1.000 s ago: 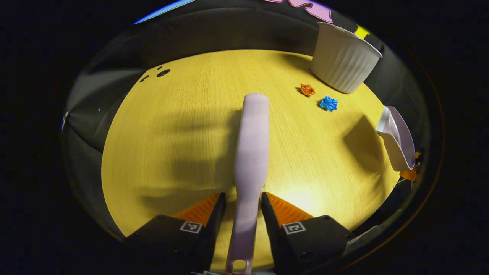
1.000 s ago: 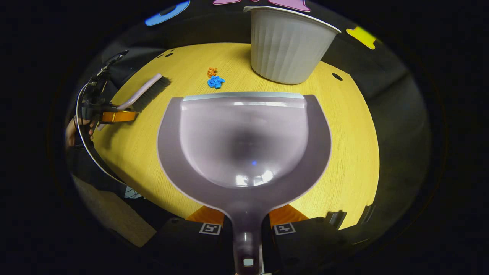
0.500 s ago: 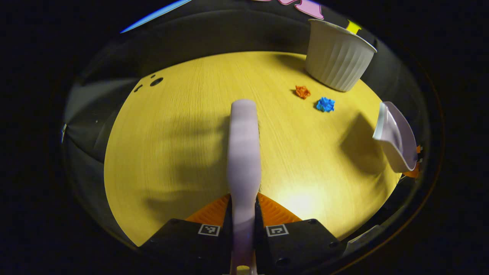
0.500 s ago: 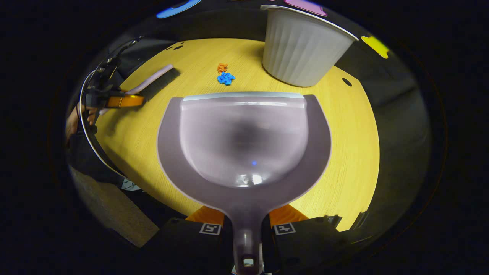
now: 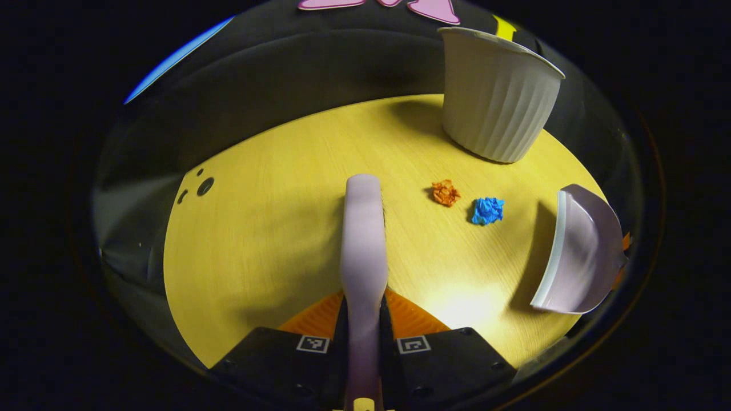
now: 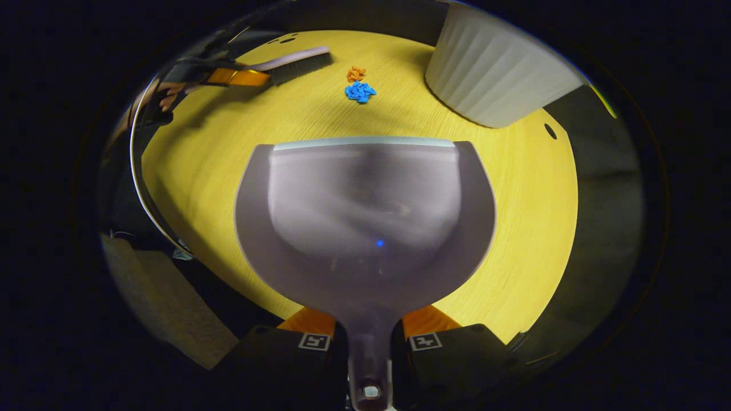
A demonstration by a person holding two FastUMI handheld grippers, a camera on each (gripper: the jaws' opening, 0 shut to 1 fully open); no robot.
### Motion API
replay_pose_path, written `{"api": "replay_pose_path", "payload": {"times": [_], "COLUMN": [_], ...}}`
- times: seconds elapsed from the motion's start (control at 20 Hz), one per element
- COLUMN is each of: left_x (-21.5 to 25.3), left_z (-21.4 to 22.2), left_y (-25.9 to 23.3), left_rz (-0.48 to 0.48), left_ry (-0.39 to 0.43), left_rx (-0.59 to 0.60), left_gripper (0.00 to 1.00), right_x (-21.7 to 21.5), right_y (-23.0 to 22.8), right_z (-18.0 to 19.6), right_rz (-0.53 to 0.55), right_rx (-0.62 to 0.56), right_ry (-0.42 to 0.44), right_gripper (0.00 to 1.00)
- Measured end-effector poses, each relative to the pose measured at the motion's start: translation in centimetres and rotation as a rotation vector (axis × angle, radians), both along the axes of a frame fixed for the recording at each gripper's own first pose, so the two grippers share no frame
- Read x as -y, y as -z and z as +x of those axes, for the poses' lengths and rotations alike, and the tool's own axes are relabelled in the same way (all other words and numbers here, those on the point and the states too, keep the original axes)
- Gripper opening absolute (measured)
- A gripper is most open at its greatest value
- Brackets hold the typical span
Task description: Pick up the small broom and dustpan from the desktop, sweep the trash into the dustpan with the broom, and then empty the trash into the garbage bin.
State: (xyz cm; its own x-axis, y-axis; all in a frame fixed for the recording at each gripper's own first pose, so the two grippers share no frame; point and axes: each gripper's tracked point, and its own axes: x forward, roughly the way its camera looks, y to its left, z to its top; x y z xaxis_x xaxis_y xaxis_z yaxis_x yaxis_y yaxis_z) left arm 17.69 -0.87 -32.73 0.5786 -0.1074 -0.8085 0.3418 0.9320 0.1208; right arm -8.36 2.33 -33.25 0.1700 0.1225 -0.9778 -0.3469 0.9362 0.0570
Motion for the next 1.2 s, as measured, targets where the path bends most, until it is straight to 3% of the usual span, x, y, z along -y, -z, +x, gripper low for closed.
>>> {"api": "replay_pose_path", "payload": {"times": [0.3, 0.45, 0.5, 0.55, 0.75, 1.1, 1.2], "left_x": [3.8, 5.9, 6.7, 7.4, 10.2, 15.1, 15.3], "left_z": [2.4, 1.6, 1.1, 0.5, -2.0, -7.9, -8.0], "left_y": [0.8, 1.0, 1.1, 0.9, 0.6, 0.1, 0.1], "left_rz": [0.037, -0.004, -0.025, -0.044, -0.093, -0.227, -0.214], "left_ry": [0.142, 0.217, 0.240, 0.266, 0.396, 0.520, 0.523], "left_rx": [-0.026, -0.051, -0.064, -0.073, -0.114, -0.229, -0.226], "left_gripper": [0.31, 0.28, 0.25, 0.31, 0.29, 0.29, 0.29], "right_x": [0.1, 0.4, 0.5, 0.5, 0.4, 0.2, 0.0], "right_y": [0.9, 1.2, 1.3, 1.2, 1.4, 2.0, 2.1], "right_z": [0.8, 1.1, 1.2, 1.3, 1.5, 1.5, 1.4], "right_rz": [-0.014, -0.018, -0.016, -0.014, -0.010, 0.002, 0.008], "right_rx": [-0.023, -0.023, -0.022, -0.022, -0.023, -0.019, -0.013], "right_ry": [-0.019, -0.014, -0.014, -0.015, -0.018, -0.001, 0.014], "right_gripper": [0.35, 0.35, 0.35, 0.35, 0.35, 0.35, 0.35]}}
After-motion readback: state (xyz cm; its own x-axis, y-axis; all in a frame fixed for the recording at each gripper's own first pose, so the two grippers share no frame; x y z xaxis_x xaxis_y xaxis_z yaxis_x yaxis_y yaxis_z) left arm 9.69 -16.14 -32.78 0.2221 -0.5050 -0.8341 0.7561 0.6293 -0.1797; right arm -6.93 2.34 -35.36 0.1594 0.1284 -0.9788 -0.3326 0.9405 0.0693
